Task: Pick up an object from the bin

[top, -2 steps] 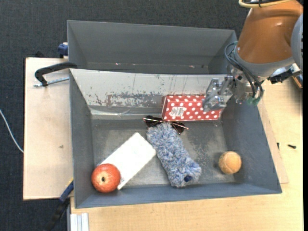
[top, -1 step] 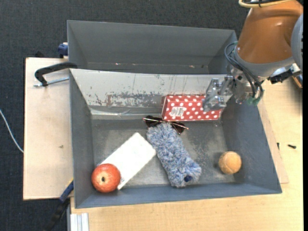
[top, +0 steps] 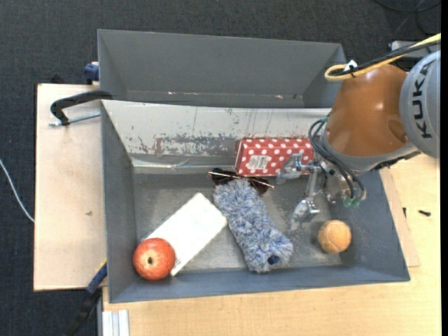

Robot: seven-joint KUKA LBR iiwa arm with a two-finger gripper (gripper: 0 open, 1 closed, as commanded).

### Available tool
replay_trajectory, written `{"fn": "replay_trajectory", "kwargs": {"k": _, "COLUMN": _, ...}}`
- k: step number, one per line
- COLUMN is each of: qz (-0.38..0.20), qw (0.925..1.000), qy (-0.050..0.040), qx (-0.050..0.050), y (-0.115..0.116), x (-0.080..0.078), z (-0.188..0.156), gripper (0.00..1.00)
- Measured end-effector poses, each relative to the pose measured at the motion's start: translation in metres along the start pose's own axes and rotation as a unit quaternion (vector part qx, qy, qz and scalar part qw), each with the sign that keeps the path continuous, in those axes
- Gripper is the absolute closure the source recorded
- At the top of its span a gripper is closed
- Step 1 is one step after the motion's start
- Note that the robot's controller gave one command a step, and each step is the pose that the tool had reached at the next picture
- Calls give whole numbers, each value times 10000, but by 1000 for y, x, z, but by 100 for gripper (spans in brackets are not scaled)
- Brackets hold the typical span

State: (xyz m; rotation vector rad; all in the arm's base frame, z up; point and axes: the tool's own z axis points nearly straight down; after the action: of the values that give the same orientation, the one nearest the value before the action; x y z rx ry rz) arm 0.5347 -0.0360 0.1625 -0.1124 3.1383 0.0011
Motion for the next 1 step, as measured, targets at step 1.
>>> {"fn": "replay_trajectory", "kwargs": {"k": 1, "qz": -1, "qw": 10000, "qy": -7, "qx": 1, "y": 0, "x": 0, "z": -1, "gripper": 0}}
